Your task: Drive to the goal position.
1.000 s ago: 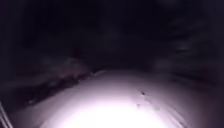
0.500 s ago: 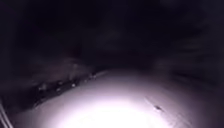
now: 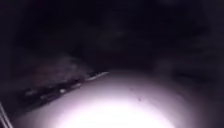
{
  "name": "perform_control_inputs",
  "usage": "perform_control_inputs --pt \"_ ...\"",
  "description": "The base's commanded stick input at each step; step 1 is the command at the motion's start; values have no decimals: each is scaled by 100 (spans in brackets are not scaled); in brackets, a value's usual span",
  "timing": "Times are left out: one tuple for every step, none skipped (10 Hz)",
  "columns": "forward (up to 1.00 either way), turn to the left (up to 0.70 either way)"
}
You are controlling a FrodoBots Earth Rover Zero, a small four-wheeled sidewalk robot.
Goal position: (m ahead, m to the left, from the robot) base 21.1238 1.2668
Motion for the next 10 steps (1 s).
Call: perform_control_inputs --pt "100 -27" --pt "100 -27" --pt "100 -27" --pt "100 -27" --pt "100 -27" --pt "100 -27" --pt "100 -27" --pt "100 -27" --pt "100 0" --pt "100 0"
